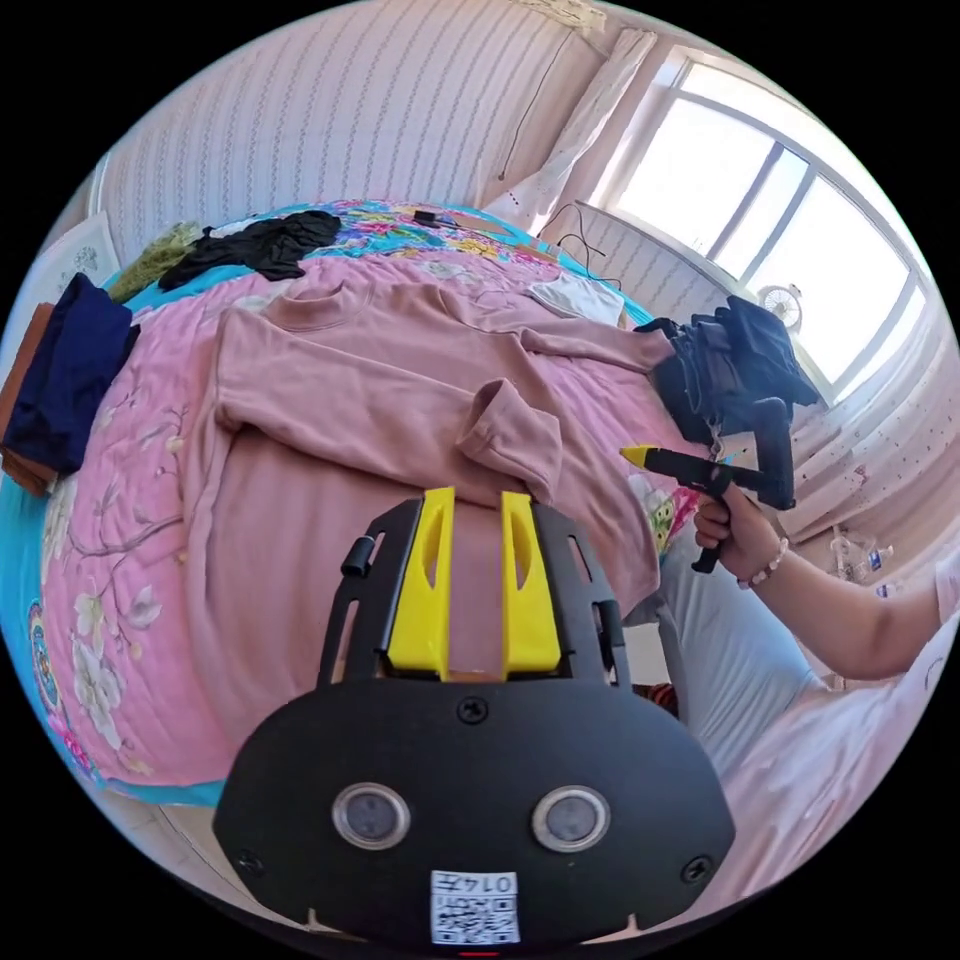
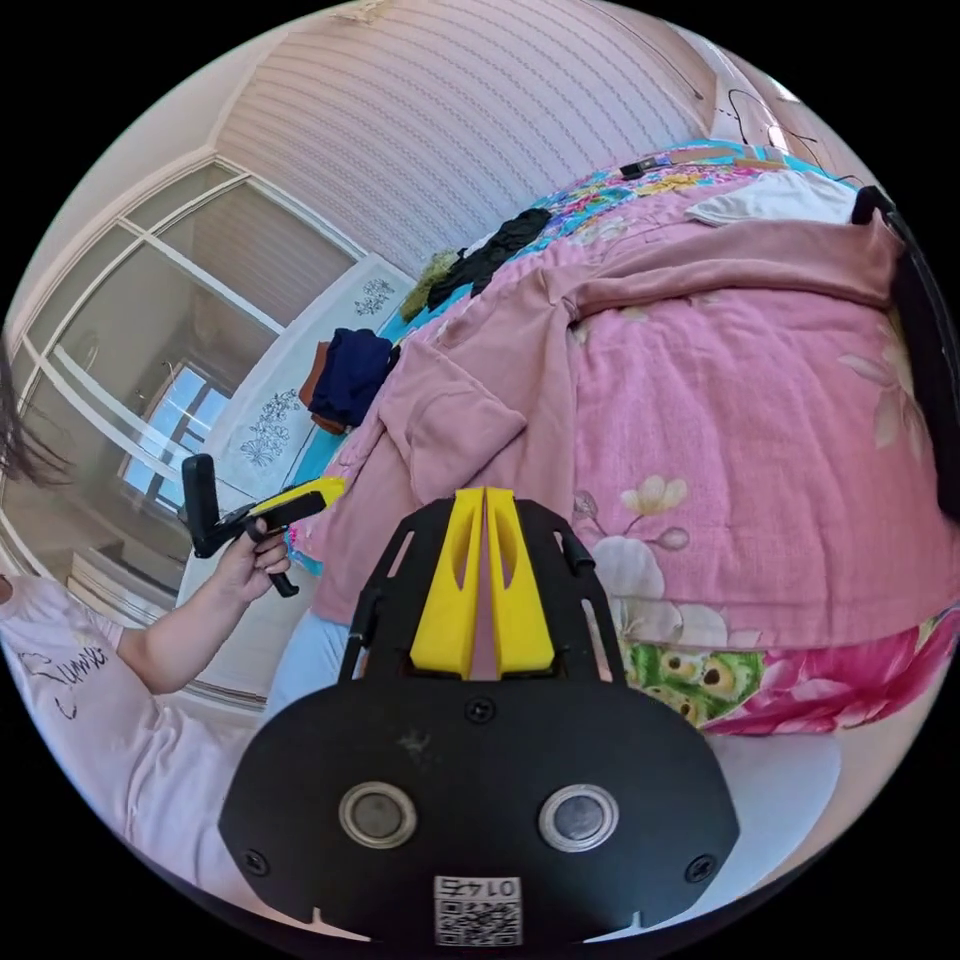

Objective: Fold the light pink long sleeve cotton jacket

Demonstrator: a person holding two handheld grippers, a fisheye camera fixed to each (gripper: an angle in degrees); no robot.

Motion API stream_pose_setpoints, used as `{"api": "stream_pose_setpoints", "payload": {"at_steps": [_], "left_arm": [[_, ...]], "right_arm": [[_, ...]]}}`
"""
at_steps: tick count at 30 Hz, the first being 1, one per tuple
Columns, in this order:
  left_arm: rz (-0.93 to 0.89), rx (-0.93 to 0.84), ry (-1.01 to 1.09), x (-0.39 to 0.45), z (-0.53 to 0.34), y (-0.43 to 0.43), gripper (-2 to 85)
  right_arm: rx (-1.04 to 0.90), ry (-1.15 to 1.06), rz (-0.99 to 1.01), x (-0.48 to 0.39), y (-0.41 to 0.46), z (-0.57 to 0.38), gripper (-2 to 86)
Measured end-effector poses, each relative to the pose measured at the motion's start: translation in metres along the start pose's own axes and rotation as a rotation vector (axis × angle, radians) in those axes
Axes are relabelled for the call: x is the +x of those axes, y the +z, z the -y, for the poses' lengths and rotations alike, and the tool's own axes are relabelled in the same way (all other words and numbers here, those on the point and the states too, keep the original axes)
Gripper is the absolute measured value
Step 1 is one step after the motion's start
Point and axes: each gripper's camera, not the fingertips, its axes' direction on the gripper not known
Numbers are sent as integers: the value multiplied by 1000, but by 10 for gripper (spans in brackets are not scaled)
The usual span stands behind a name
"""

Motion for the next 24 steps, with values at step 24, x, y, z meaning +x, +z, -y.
{"api": "stream_pose_setpoints", "payload": {"at_steps": [24], "left_arm": [[-53,-95,539,255,-15,238,46]], "right_arm": [[141,-276,28,211,-83,-2,14]]}}
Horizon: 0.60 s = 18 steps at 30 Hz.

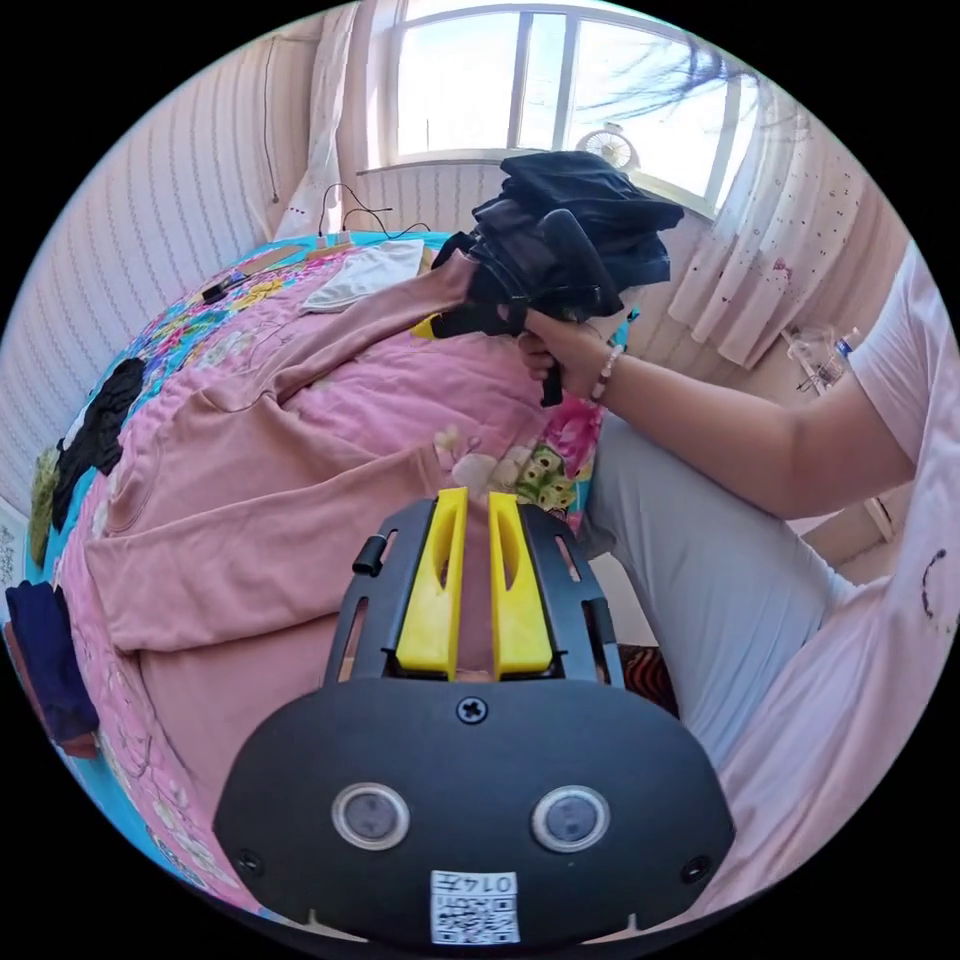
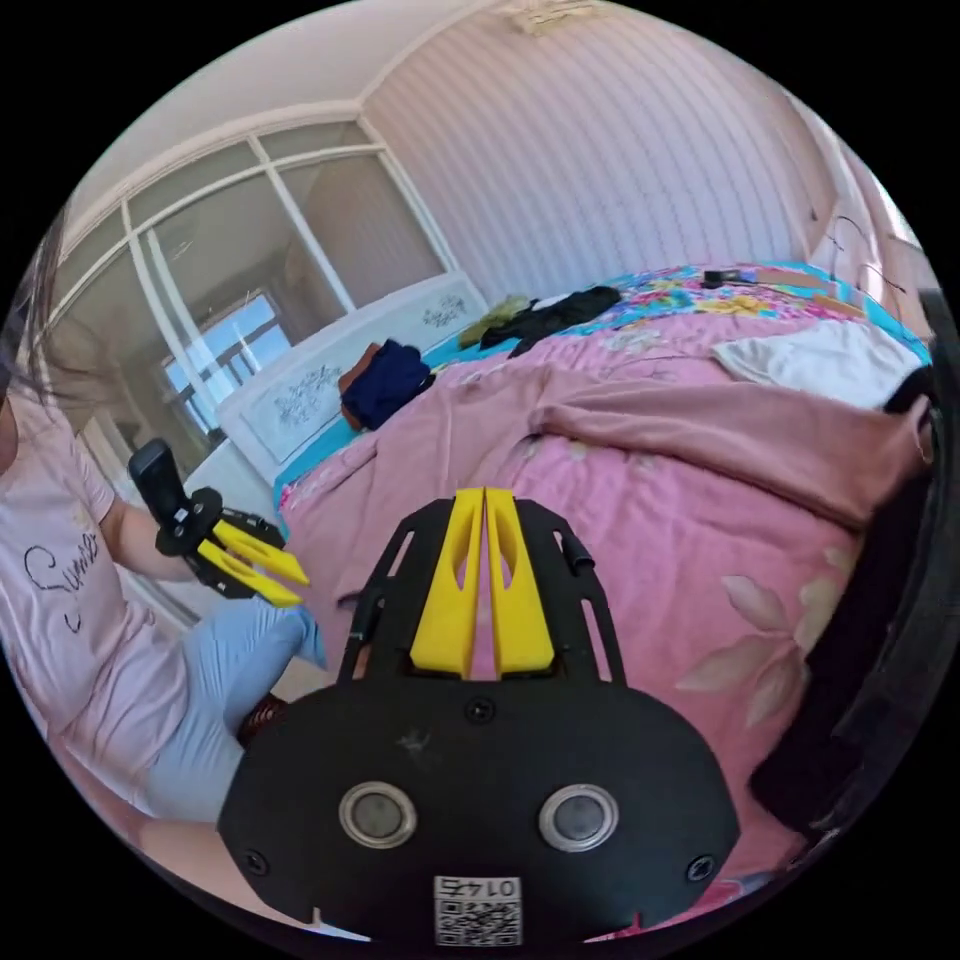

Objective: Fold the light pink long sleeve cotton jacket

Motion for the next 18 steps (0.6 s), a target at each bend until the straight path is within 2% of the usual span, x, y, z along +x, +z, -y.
{"api": "stream_pose_setpoints", "payload": {"at_steps": [2,4,7,9,13,18], "left_arm": [[-57,-3,9,-2,18,15,48],[-74,14,26,-7,37,27,48],[-93,24,-14,-31,79,52,49],[-106,51,-35,-48,107,66,49],[4,70,55,-67,174,103,51],[-35,41,96,-90,230,164,71]], "right_arm": [[124,122,-85,27,-17,-14,33],[264,311,-256,53,-29,-36,83],[314,517,-247,81,-31,-52,95],[377,558,-238,89,-35,-53,76],[470,690,-495,115,-28,-52,57],[455,672,-474,132,-23,-57,56]]}}
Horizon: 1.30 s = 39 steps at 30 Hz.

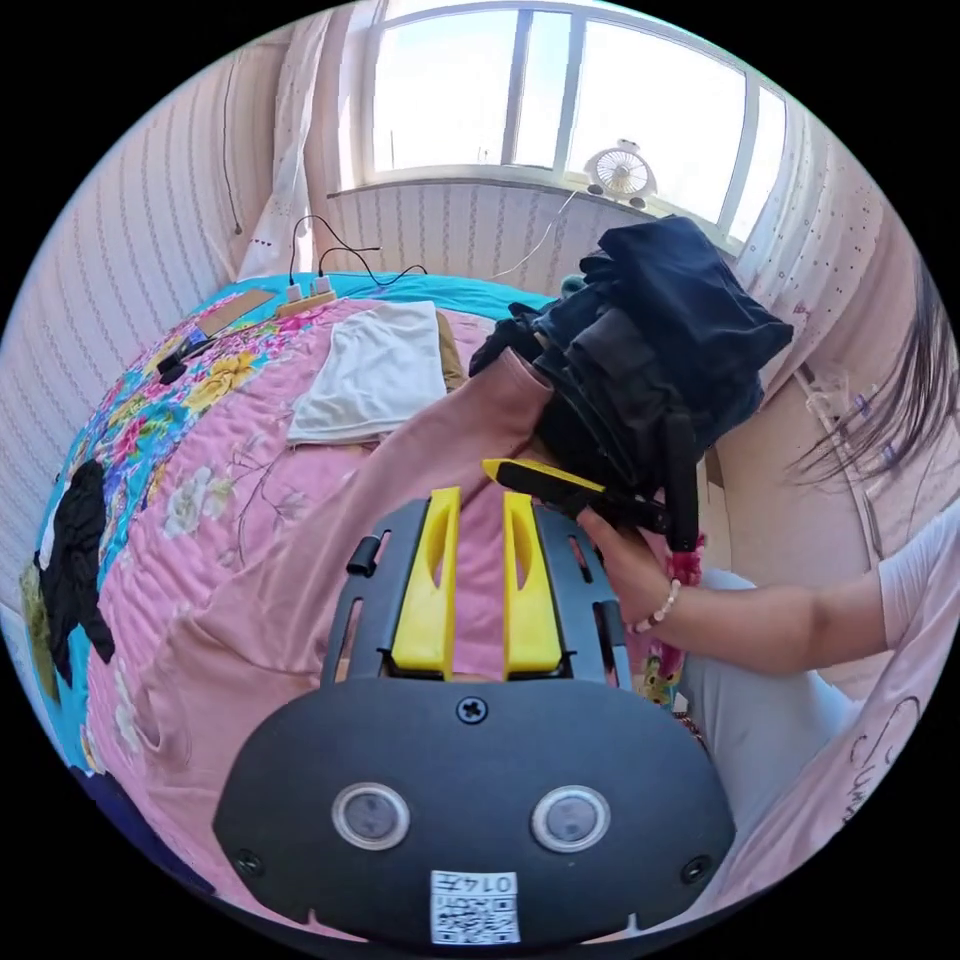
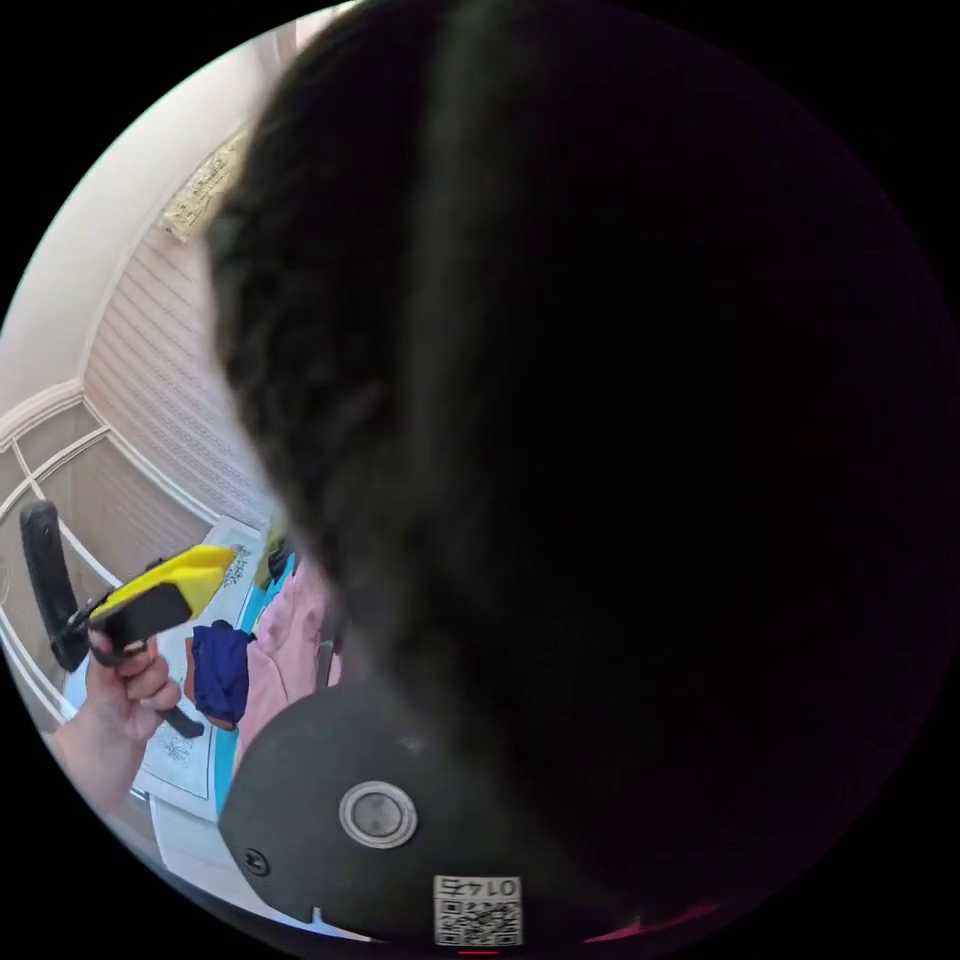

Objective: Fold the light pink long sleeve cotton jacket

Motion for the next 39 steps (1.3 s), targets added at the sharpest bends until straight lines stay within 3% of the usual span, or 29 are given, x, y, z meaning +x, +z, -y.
{"api": "stream_pose_setpoints", "payload": {"at_steps": [4,15,20,30,32,36,39], "left_arm": [[119,-54,45,-20,29,67,75],[174,-303,-33,-63,57,207,81],[114,-251,-88,-78,46,191,-2],[54,-7,-96,-97,-24,44,-10],[33,-22,-152,-110,-58,27,-10],[10,-63,-232,-133,-96,18,-10],[-22,-50,-247,-145,-113,5,-10]], "right_arm": [[0,3,-14,8,6,2,52],[-13,29,-54,18,18,9,-3],[-13,19,-44,16,20,12,-3],[61,-53,43,-17,11,4,11],[69,-73,134,-25,12,-1,26],[37,-133,289,-41,22,-7,166],[-40,-84,298,-44,33,-1,142]]}}
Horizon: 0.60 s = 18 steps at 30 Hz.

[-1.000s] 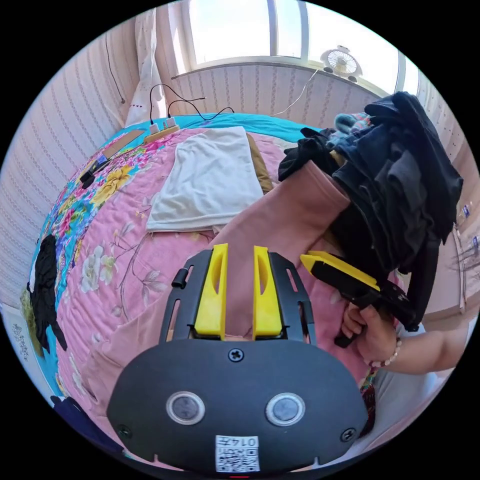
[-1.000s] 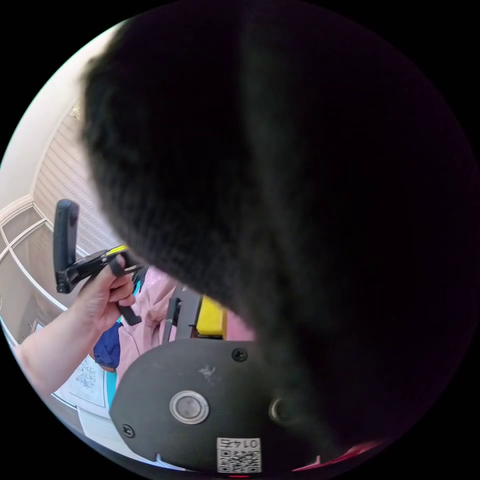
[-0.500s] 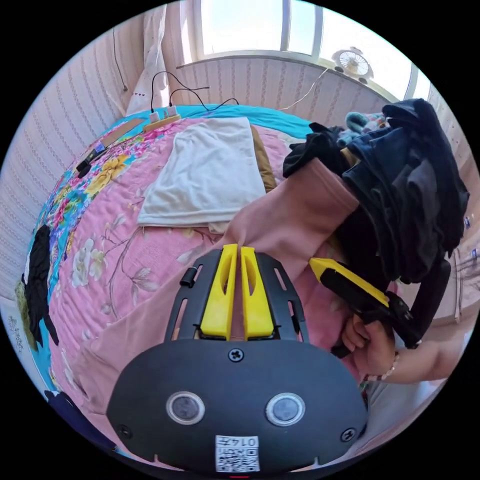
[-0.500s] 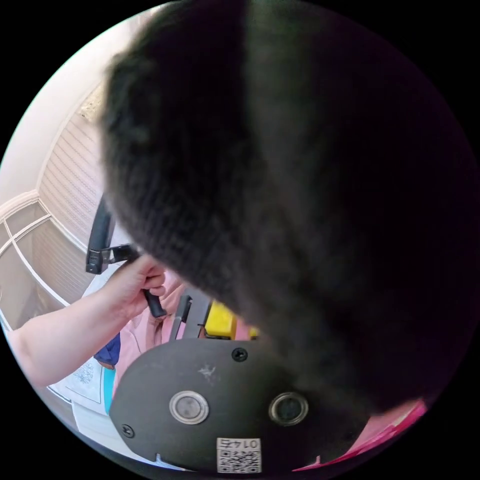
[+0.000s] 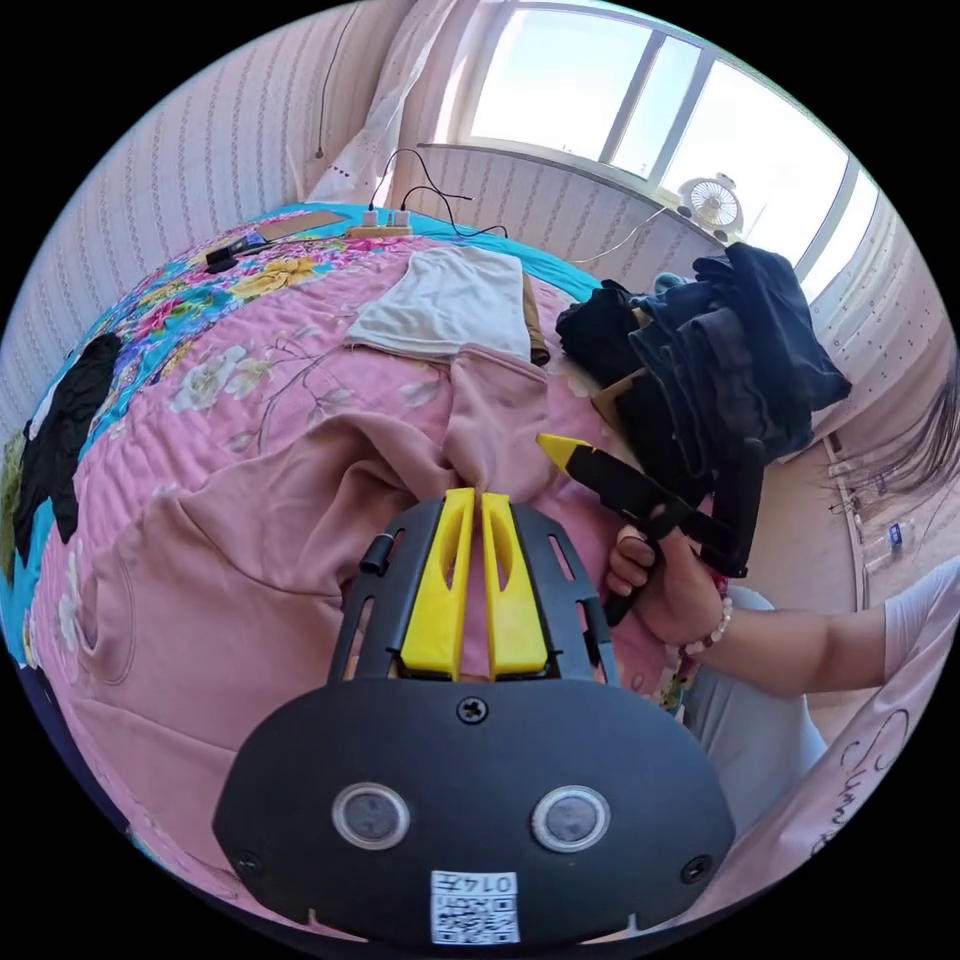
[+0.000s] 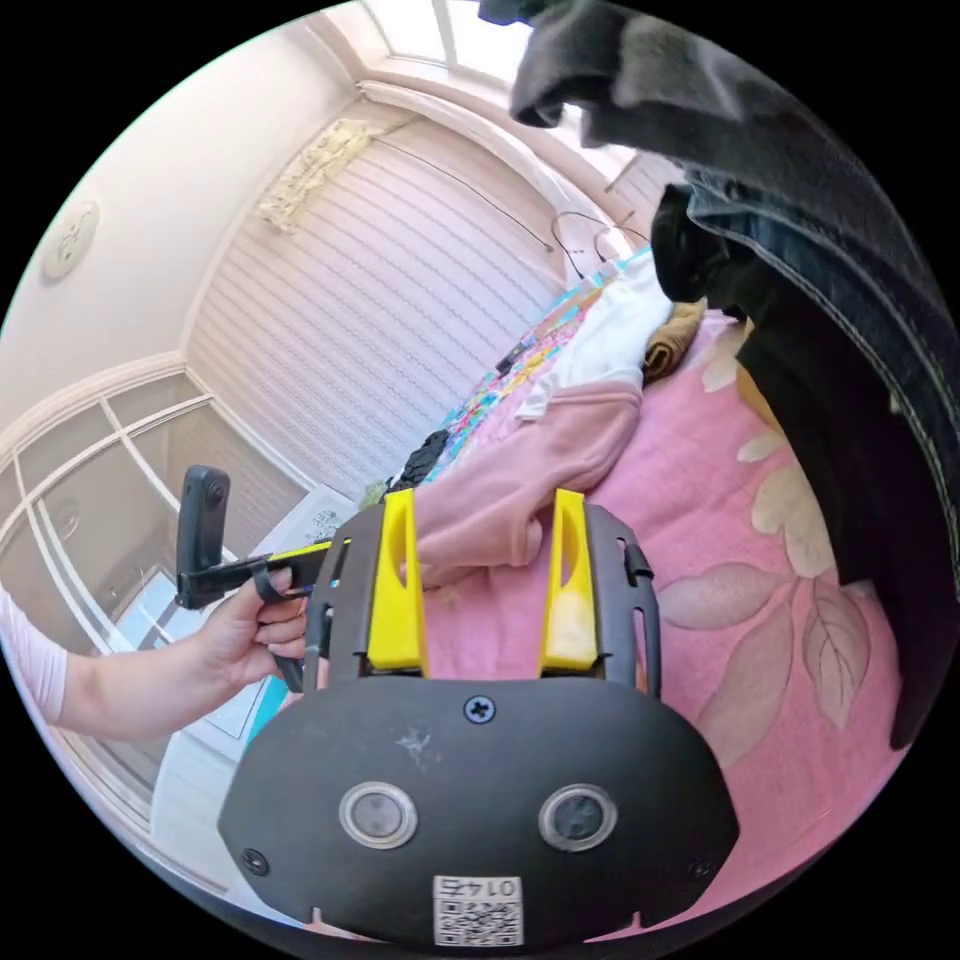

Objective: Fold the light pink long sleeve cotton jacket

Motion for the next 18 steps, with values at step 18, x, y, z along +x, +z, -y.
{"api": "stream_pose_setpoints", "payload": {"at_steps": [18], "left_arm": [[185,53,-616,-122,-287,-240,-7]], "right_arm": [[-765,-997,767,-231,57,-46,72]]}}
